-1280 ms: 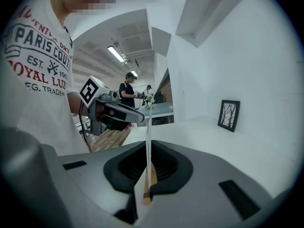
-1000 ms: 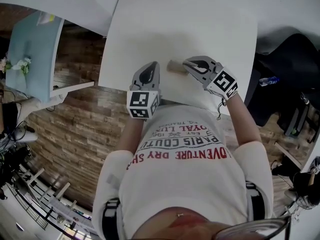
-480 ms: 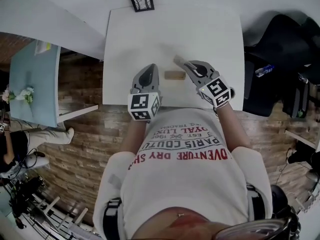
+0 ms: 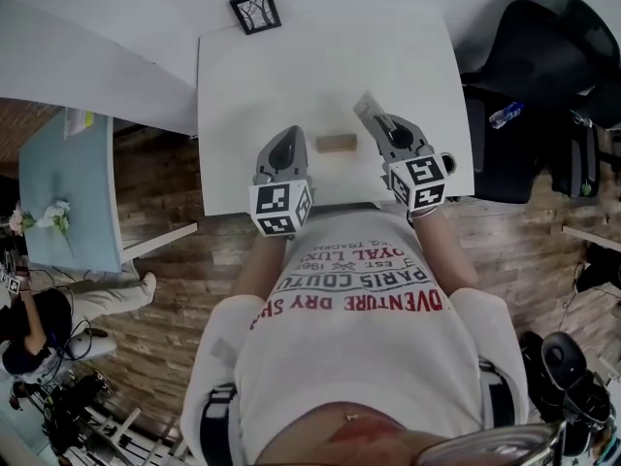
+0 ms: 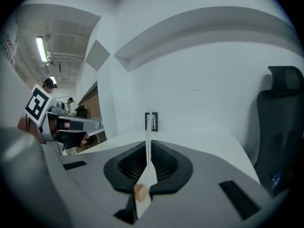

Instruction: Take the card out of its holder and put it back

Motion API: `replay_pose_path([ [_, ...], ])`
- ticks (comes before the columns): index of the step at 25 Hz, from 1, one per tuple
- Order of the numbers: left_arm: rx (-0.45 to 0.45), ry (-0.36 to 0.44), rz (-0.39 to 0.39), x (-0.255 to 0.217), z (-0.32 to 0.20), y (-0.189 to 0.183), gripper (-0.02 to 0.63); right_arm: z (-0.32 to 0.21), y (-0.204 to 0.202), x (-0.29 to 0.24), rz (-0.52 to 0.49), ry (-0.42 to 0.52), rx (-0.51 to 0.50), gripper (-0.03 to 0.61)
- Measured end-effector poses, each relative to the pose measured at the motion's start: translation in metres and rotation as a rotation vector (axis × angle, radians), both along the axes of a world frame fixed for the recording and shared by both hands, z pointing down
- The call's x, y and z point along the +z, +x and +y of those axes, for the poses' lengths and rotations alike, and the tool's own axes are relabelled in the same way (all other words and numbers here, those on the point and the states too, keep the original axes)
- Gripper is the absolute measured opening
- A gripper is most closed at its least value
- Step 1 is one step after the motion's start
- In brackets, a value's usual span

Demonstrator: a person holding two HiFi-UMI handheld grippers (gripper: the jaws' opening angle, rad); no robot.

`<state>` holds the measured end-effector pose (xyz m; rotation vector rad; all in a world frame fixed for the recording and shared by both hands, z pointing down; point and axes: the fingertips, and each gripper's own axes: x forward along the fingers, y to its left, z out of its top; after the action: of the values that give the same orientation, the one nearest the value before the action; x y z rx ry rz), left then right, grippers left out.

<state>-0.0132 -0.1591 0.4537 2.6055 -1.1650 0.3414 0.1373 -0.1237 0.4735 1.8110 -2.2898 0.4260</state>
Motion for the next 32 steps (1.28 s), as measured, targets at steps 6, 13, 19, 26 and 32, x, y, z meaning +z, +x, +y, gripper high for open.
replay_pose_path([
  [6, 0.027, 0.003, -0.025, 0.0, 0.003, 0.003, 0.025, 0.016, 0.014, 0.018, -0.03, -0.067, 0.114, 0.035],
  [13, 0.028, -0.011, -0.014, 0.005, 0.005, 0.002, 0.025, 0.021, 0.015, 0.025, -0.025, -0.077, 0.119, 0.035],
  [19, 0.044, 0.0, -0.023, 0.002, 0.004, 0.002, 0.025, 0.019, 0.015, 0.02, -0.014, -0.065, 0.117, 0.035],
  [26, 0.036, -0.028, 0.006, 0.003, 0.003, 0.003, 0.025, 0.019, 0.019, 0.021, -0.017, -0.067, 0.124, 0.035],
  [32, 0.033, -0.035, -0.003, 0.007, 0.005, 0.006, 0.025, 0.018, 0.02, 0.023, -0.028, -0.067, 0.105, 0.035],
])
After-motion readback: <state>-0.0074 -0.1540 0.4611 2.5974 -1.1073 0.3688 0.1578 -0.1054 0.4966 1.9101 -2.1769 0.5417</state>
